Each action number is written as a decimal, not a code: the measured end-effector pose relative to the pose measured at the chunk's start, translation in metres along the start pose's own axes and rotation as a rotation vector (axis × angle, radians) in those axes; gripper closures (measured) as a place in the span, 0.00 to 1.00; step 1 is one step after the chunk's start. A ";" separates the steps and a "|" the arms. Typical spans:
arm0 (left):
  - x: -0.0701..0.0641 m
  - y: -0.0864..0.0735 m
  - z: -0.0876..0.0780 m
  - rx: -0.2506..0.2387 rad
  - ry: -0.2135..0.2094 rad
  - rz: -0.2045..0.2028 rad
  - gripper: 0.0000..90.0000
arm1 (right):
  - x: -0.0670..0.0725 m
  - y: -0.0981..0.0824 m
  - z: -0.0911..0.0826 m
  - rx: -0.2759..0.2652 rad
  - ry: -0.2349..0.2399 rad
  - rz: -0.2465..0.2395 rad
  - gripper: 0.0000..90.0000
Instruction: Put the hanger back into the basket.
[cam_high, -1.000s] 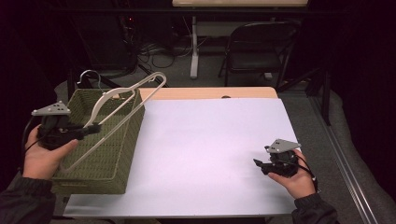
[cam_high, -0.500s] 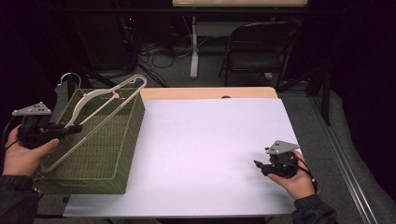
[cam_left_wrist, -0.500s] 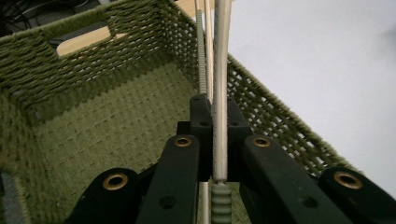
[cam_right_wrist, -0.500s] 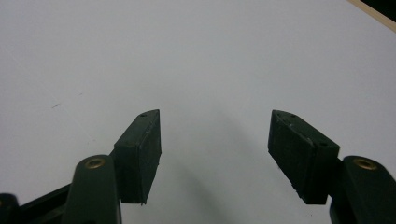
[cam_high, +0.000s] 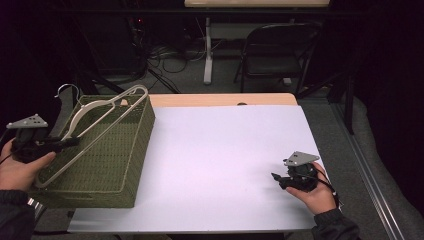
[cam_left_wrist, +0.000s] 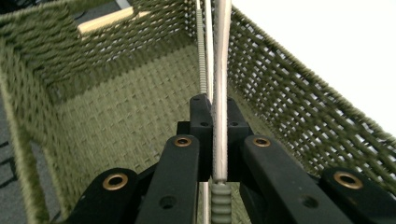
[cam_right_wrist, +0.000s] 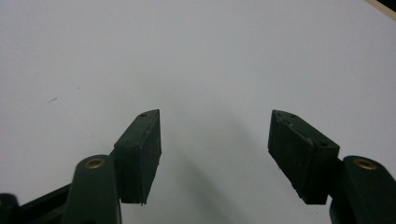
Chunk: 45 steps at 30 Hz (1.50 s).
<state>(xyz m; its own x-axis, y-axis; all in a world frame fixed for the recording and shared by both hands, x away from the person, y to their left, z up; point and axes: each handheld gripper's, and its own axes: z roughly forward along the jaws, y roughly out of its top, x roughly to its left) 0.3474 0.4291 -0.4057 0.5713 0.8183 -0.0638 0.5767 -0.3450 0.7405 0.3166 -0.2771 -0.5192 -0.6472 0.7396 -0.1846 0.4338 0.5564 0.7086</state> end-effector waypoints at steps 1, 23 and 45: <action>0.003 -0.004 0.001 0.009 0.002 -0.007 0.97 | 0.000 0.000 0.000 0.001 0.000 -0.002 0.38; 0.014 -0.034 0.048 0.160 0.001 -0.034 0.97 | 0.002 -0.004 0.005 0.029 0.009 -0.005 0.38; 0.015 -0.036 0.052 0.164 0.014 -0.028 0.96 | 0.003 -0.005 0.006 0.022 0.010 -0.009 0.38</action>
<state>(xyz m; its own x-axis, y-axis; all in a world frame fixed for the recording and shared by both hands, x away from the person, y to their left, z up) 0.3655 0.4293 -0.4681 0.5460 0.8346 -0.0729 0.6805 -0.3911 0.6197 0.3162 -0.2756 -0.5270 -0.6577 0.7305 -0.1842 0.4414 0.5718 0.6916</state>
